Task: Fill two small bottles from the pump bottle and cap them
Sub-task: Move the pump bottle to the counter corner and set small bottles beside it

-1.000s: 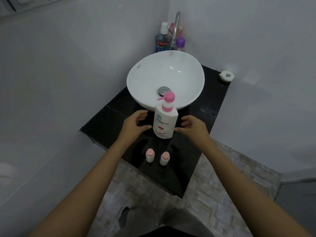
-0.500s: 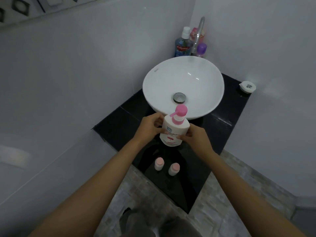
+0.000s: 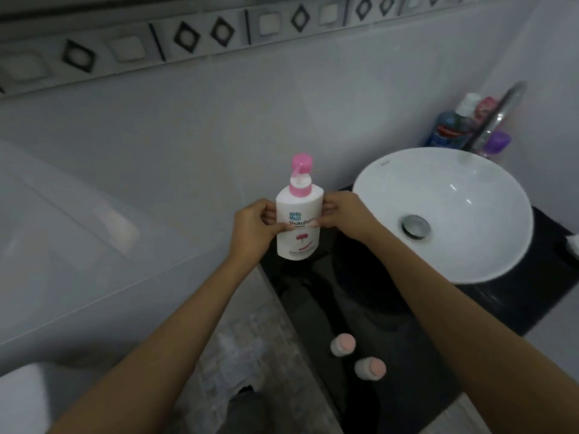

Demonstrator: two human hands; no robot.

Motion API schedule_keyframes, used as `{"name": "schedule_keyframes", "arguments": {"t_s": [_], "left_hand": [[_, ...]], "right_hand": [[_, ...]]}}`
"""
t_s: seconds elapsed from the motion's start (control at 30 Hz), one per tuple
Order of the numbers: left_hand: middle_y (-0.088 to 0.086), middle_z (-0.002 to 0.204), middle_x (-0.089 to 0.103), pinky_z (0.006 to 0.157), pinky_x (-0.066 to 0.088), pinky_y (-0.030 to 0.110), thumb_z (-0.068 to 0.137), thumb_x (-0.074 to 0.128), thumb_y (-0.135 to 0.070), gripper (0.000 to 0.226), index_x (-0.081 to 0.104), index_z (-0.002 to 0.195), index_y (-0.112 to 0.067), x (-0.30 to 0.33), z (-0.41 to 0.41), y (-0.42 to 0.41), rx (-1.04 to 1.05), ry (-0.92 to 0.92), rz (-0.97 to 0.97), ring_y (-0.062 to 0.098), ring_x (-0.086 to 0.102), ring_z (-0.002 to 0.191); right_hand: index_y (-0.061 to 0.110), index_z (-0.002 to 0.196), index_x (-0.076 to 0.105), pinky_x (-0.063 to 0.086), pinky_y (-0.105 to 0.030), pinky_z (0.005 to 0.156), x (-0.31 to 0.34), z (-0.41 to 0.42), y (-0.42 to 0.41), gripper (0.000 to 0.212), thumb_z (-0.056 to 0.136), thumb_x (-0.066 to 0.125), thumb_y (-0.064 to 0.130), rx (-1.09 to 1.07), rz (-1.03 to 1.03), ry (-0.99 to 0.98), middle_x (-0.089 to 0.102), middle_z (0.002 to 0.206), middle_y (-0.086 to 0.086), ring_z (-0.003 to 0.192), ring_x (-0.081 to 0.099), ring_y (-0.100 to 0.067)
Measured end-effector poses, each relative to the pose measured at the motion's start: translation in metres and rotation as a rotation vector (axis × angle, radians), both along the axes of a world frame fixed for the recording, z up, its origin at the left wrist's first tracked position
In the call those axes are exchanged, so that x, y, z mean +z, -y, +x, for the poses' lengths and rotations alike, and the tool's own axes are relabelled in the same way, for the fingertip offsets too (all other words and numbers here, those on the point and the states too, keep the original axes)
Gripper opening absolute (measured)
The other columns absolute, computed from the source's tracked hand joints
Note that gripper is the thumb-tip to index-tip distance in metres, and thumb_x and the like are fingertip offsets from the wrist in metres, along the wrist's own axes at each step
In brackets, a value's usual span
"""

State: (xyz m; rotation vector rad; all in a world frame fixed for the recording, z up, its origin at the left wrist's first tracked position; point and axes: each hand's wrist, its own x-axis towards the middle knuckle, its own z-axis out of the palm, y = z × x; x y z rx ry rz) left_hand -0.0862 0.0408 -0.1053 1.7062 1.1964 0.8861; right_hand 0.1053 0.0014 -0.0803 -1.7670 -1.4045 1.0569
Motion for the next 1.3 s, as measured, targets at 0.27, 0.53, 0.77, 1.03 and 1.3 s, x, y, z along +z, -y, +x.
{"name": "schedule_keyframes", "arguments": {"t_s": [0.27, 0.53, 0.77, 1.03, 1.3], "left_hand": [[0.014, 0.087, 0.071, 0.077, 0.058, 0.035, 0.07, 0.079, -0.002, 0.022, 0.063, 0.085, -0.002, -0.018, -0.013, -0.043, 0.147, -0.073, -0.01, 0.022, 0.068, 0.079], [0.019, 0.088, 0.071, 0.081, 0.057, 0.045, 0.07, 0.077, 0.0, 0.02, 0.063, 0.085, 0.0, -0.029, -0.015, -0.061, 0.179, -0.086, -0.042, 0.031, 0.069, 0.085], [0.01, 0.091, 0.073, 0.079, 0.056, 0.036, 0.071, 0.078, -0.01, 0.024, 0.07, 0.093, -0.005, -0.035, -0.019, -0.06, 0.177, -0.191, 0.054, 0.02, 0.067, 0.082], [0.004, 0.09, 0.067, 0.075, 0.054, 0.032, 0.067, 0.084, -0.021, 0.042, 0.066, 0.103, -0.007, -0.035, -0.022, -0.053, 0.242, -0.277, 0.058, 0.02, 0.064, 0.078], [0.009, 0.089, 0.07, 0.075, 0.053, 0.028, 0.071, 0.08, -0.01, 0.019, 0.068, 0.086, -0.01, -0.05, -0.024, 0.002, -0.053, -0.298, -0.004, 0.018, 0.064, 0.078]], "right_hand": [[-0.003, 0.118, 0.061, 0.05, -0.032, 0.088, -0.011, -0.016, -0.072, 0.046, 0.074, 0.072, -0.008, 0.144, -0.028, 0.056, 0.067, 0.117, -0.019, 0.106, 0.063, -0.024], [-0.001, 0.118, 0.062, 0.05, -0.041, 0.098, -0.021, -0.022, -0.091, 0.044, 0.075, 0.073, -0.002, 0.149, -0.027, 0.126, 0.067, 0.119, -0.017, 0.11, 0.063, -0.027], [-0.002, 0.114, 0.065, 0.051, -0.041, 0.097, -0.027, -0.022, -0.093, 0.038, 0.076, 0.071, -0.003, 0.12, -0.015, 0.123, 0.069, 0.115, -0.018, 0.107, 0.065, -0.028], [0.001, 0.126, 0.059, 0.047, -0.041, 0.102, -0.023, -0.021, -0.083, 0.055, 0.076, 0.077, 0.013, 0.052, -0.066, 0.184, 0.064, 0.121, -0.018, 0.111, 0.06, -0.028], [0.009, 0.121, 0.063, 0.048, -0.02, 0.081, 0.011, 0.01, 0.016, 0.047, 0.076, 0.077, 0.018, -0.151, -0.023, 0.092, 0.07, 0.112, -0.01, 0.092, 0.065, -0.015]]}}
